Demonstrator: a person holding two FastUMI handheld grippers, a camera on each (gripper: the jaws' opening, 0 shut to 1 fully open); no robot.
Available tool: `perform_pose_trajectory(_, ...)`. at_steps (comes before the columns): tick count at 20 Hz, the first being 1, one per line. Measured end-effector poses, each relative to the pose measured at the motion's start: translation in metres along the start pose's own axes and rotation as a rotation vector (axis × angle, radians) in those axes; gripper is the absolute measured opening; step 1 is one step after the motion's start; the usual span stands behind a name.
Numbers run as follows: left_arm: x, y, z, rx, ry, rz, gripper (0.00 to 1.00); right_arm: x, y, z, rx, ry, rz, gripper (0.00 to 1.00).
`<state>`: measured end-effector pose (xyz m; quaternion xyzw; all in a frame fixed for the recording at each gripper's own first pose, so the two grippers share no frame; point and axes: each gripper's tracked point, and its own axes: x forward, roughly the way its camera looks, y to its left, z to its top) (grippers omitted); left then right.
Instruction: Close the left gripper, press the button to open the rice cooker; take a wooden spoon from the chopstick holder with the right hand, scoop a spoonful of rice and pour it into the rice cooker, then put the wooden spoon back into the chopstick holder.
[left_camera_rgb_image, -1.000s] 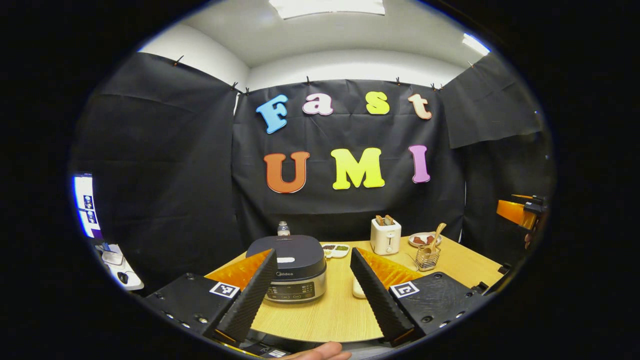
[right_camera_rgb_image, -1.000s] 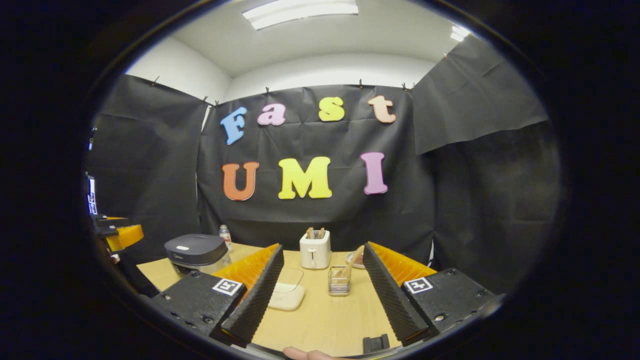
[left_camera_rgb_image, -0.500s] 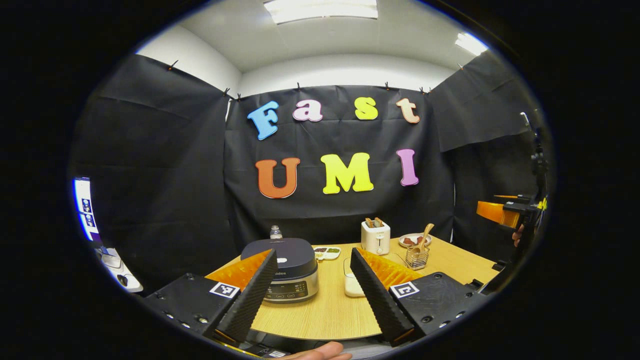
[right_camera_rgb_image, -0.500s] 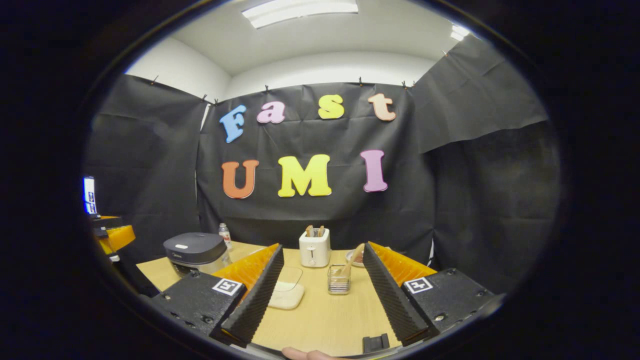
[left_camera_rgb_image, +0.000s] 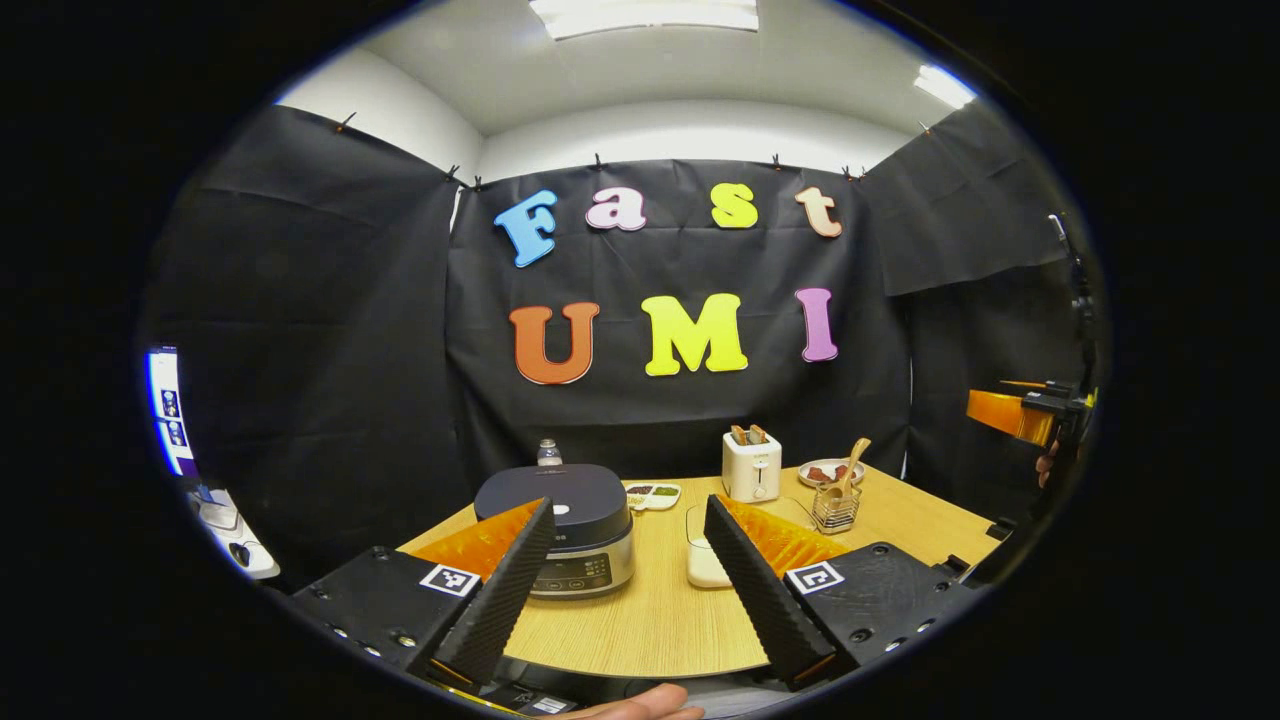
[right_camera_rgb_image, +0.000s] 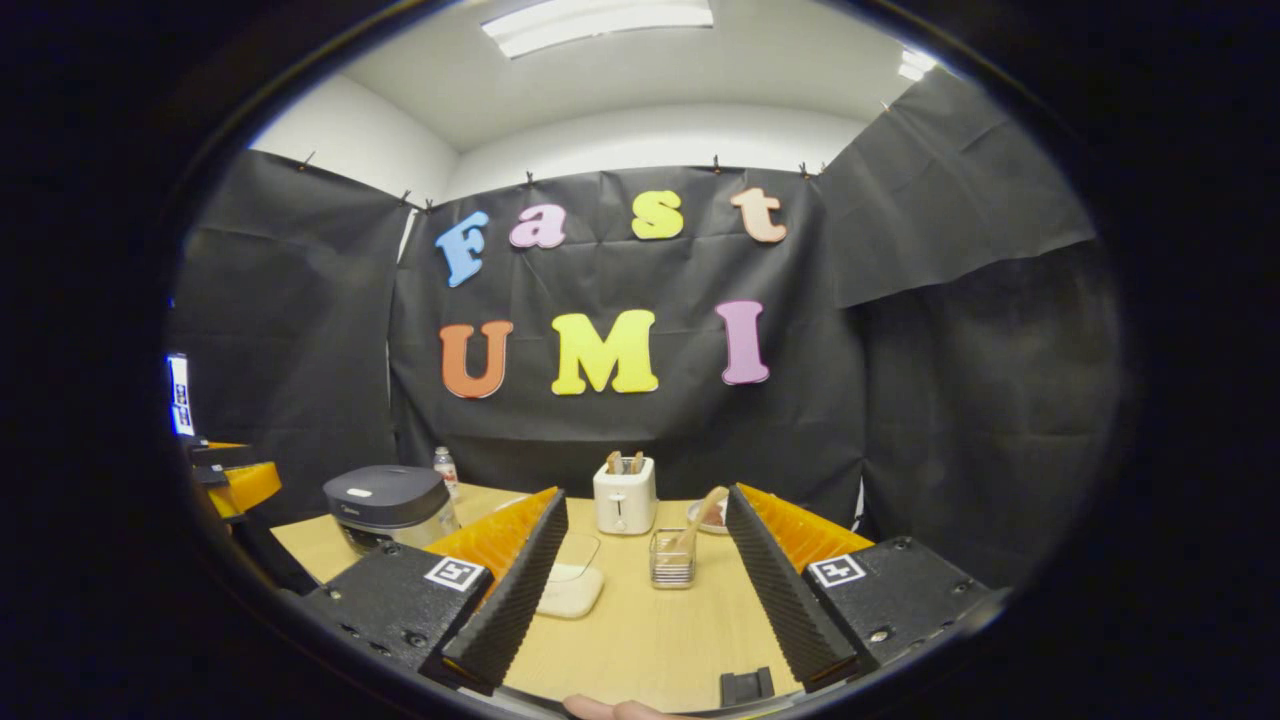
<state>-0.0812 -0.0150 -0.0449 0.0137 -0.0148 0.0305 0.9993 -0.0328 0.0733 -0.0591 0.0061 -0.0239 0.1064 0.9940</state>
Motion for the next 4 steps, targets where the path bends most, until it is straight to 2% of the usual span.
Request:
perform_pose_trajectory(1, 0.0, 0.0025, -0.0005, -0.004, -0.001, 0.004, 0.96, -0.0004, -0.0008, 0.0004, 0.0, -0.001, -0.001, 1.0)
perform_pose_trajectory(2, 0.0004, 0.0036, -0.001, -0.007, 0.0, 0.007, 0.9, -0.0007, -0.0012, 0.0005, -0.001, -0.003, -0.002, 1.0)
perform_pose_trajectory(4, 0.0002, 0.0039, -0.0026, -0.016, 0.003, 0.008, 0.9, -0.0018, -0.0019, 0.0019, -0.002, -0.009, -0.005, 1.0)
